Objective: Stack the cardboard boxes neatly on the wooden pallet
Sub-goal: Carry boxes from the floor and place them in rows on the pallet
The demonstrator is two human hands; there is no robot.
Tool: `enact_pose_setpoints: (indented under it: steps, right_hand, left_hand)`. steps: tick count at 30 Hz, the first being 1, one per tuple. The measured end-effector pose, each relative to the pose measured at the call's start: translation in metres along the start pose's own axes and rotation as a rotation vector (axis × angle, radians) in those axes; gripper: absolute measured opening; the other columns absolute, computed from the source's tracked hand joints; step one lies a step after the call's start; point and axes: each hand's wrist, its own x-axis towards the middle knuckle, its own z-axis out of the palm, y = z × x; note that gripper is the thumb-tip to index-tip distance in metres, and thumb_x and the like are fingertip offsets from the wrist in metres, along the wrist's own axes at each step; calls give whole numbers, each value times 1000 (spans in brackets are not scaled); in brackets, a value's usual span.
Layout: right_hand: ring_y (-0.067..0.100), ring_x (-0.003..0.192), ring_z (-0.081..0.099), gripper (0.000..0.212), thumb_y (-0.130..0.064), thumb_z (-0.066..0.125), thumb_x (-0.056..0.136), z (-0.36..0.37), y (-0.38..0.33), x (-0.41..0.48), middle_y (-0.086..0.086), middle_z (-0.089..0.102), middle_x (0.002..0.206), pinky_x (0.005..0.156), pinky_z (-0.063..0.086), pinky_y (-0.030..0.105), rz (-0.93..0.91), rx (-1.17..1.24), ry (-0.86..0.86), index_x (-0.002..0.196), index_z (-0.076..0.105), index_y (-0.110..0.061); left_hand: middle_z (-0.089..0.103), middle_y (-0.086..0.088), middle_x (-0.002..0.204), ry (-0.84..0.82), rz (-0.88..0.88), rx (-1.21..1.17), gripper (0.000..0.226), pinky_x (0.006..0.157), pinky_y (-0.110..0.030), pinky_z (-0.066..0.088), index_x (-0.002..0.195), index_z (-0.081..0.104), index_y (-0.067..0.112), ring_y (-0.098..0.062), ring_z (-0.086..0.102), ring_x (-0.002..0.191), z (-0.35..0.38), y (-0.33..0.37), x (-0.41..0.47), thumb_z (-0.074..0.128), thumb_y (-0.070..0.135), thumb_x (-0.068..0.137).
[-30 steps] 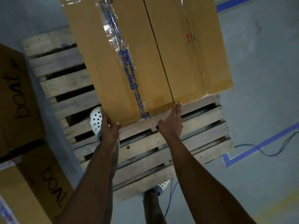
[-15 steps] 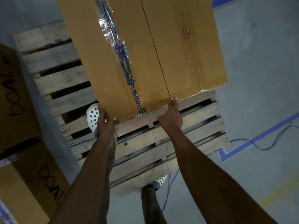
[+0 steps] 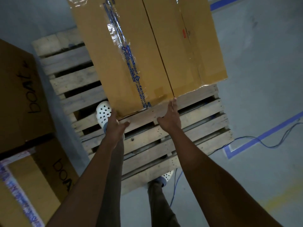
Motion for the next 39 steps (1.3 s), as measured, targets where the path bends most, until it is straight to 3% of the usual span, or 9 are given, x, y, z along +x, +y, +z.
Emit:
enact_pose_setpoints:
  steps: [3,6,9,11,13,15,25,35,39]
  right_hand:
    - [30,147,27,86,-32,60,95,-6,10,-41,-9,-17,167,106,44,41,-41,-3,6,162,10,-16]
    - [32,147,27,79,-35,59,97,-18,25,-96,-6,-12,168,108,42,41,-70,-21,-9,161,17,-17]
    - [29,147,26,74,-35,59,98,-32,45,-161,-7,-10,168,108,40,41,-126,-38,15,159,23,-16]
    - [28,149,25,73,-35,61,97,-39,60,-205,-7,-7,169,110,39,40,-161,-34,36,158,27,-15]
    - [27,149,24,71,-35,61,96,-44,74,-247,-6,-5,169,110,39,39,-192,-25,58,157,31,-16]
    - [28,149,24,69,-34,62,95,-46,87,-284,-6,-3,169,110,40,41,-210,-2,74,155,34,-16]
    - [28,148,25,59,-38,66,93,0,112,-428,-2,8,167,111,41,47,-333,73,121,146,47,-18]
    - [30,149,25,56,-36,64,94,153,93,-559,0,12,168,117,30,43,-560,-169,-81,144,51,-15]
    - [28,148,29,52,-33,66,92,223,76,-623,3,17,166,115,32,39,-578,-113,-103,139,56,-14]
  left_hand:
    - [23,-3,167,-25,-92,75,98,118,-50,35,161,14,33,-26,28,150,5,6,-42,78,26,88]
    - [36,-10,160,-55,-95,227,110,107,-55,46,159,8,43,-34,43,140,12,3,-86,78,59,75]
    - [30,-4,164,1,-63,469,115,104,-58,46,147,0,65,-34,40,144,22,2,-140,52,102,52]
    - [30,-4,165,27,7,504,108,112,-54,40,156,6,52,-32,37,146,33,31,-215,57,90,69]
    - [27,-7,165,29,11,379,87,117,-44,31,162,18,28,-30,29,150,48,41,-273,69,47,94]
    - [28,-7,164,41,33,263,83,119,-46,32,161,24,23,-31,28,151,60,30,-311,72,30,94]
    - [41,-2,157,185,124,-27,73,115,-44,40,154,38,23,-21,39,143,52,-43,-467,75,21,91]
    - [50,-6,147,407,24,-299,66,106,-31,42,150,43,15,-17,48,129,-72,-200,-604,72,13,91]
    - [52,-9,148,487,10,-342,68,111,-42,43,149,45,14,-25,50,135,-131,-289,-660,75,17,89]
